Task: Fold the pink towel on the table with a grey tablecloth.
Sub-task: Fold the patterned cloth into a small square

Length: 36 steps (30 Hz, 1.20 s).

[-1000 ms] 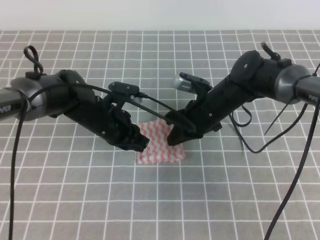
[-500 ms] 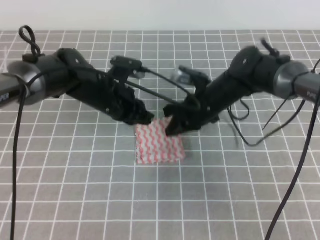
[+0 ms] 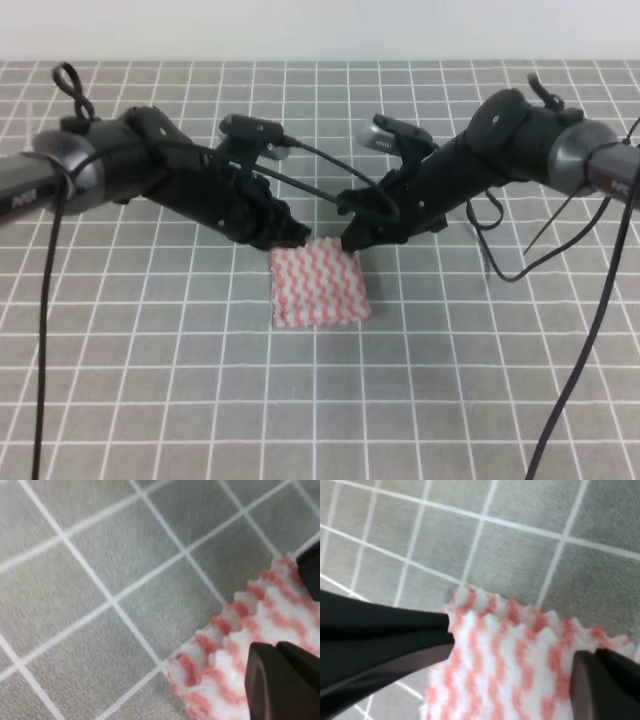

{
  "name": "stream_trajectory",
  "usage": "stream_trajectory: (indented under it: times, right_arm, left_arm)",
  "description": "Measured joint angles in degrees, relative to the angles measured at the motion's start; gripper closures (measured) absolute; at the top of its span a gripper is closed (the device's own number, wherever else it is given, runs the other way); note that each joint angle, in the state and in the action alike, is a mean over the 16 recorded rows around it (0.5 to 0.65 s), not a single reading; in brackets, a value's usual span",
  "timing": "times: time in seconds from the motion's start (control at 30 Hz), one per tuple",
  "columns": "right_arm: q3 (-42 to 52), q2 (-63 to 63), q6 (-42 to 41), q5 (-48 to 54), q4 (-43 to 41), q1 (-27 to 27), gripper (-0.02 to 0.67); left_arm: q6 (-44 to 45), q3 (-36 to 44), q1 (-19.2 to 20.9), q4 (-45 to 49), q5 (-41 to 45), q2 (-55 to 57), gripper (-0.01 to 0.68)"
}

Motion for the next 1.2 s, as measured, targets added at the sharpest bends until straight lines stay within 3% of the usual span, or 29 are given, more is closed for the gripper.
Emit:
stream_trajectory:
  times: [0.37, 0.67, 0.87, 1.2]
  right_arm:
    - [-0.13, 0.14, -0.11, 0.41, 0.87, -1.14, 0.664]
    - [1.48, -6.77, -0.49, 1.49, -2.28, -1.93, 0.664]
    - [6.39, -15.40, -1.07, 0.21, -5.01, -1.99, 0.664]
    - [21.51, -33.92, -2.56, -5.13, -5.89, -1.98, 0.664]
  left_arm:
    - [0.00, 0.00, 0.00, -0.15, -0.67, 1.08, 0.674]
    - [0.05, 2.63, 0.00, 0.01, -3.61, -8.00, 0.674]
    - [0.19, 10.25, 0.00, -0.10, -9.10, -20.20, 0.674]
    - [0.24, 30.13, 0.00, -0.58, -18.18, -45.74, 0.674]
